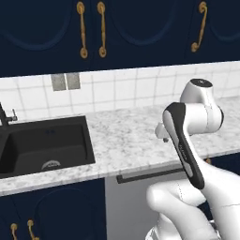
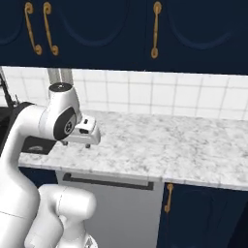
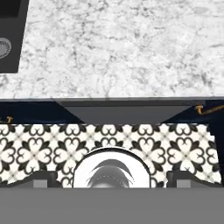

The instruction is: Navigate to the range hood.

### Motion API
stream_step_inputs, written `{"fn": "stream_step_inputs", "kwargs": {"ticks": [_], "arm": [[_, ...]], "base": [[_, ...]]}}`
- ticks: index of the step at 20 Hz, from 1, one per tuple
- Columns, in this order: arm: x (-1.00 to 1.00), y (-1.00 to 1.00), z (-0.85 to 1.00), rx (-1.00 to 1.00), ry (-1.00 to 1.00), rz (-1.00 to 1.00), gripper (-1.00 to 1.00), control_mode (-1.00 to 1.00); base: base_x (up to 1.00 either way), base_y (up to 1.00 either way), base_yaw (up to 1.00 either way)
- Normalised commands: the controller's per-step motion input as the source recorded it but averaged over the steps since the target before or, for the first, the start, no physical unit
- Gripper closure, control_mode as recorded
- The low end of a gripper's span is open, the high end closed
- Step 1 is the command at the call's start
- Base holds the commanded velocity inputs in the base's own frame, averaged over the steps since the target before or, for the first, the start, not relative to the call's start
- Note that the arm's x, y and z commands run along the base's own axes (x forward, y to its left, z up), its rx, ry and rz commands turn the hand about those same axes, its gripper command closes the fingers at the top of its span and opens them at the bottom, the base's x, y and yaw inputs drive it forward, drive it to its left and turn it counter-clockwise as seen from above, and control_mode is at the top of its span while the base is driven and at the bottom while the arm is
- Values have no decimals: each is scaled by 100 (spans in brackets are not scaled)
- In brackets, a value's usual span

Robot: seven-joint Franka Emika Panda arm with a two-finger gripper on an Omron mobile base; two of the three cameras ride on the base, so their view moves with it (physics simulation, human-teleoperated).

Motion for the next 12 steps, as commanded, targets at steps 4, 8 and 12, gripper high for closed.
{"fn": "stream_step_inputs", "kwargs": {"ticks": [4, 8, 12], "arm": [[0, 0, 0, 0, 0, 0, -100, 100], [0, 0, 0, 0, 0, 0, -100, 100], [0, 0, 0, 0, 0, 0, -100, 100]], "base": [[-50, 0, -43], [-24, 6, -60], [-12, 1, -70]]}}
